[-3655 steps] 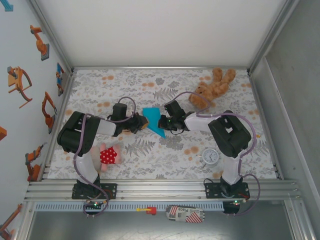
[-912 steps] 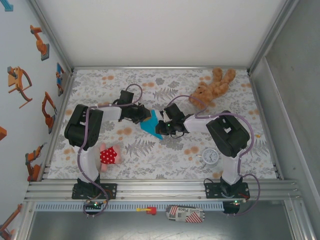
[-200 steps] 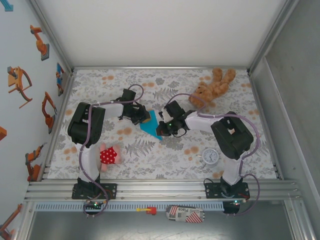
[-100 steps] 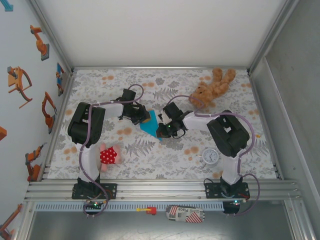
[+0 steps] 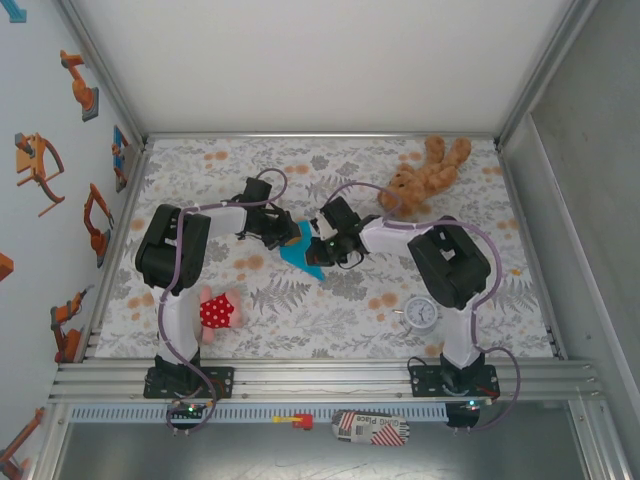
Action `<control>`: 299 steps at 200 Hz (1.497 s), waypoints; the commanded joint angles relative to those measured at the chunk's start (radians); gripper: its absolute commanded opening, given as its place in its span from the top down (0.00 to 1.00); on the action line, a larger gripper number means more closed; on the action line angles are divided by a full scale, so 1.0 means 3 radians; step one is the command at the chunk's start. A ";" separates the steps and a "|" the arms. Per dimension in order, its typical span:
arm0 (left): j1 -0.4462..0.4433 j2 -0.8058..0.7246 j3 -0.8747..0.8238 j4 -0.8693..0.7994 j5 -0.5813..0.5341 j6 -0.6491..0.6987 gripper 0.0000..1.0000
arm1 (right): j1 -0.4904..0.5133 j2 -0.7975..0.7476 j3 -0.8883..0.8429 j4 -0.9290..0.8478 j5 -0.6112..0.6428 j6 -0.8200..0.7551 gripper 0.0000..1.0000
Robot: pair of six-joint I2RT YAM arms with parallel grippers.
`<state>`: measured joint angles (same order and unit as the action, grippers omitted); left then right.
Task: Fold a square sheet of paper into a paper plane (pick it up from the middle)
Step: Fourth fold the wing at the center of the table.
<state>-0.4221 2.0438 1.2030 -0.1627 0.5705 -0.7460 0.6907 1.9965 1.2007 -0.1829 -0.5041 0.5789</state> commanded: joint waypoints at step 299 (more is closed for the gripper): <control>0.0043 0.0249 -0.0075 -0.0424 -0.0350 -0.0014 0.90 | 0.0009 -0.0287 -0.0184 0.0401 0.0094 0.0183 1.00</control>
<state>-0.4171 2.0541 1.2221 -0.1905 0.5842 -0.7464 0.6899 1.8614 1.1141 -0.0372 -0.4751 0.6224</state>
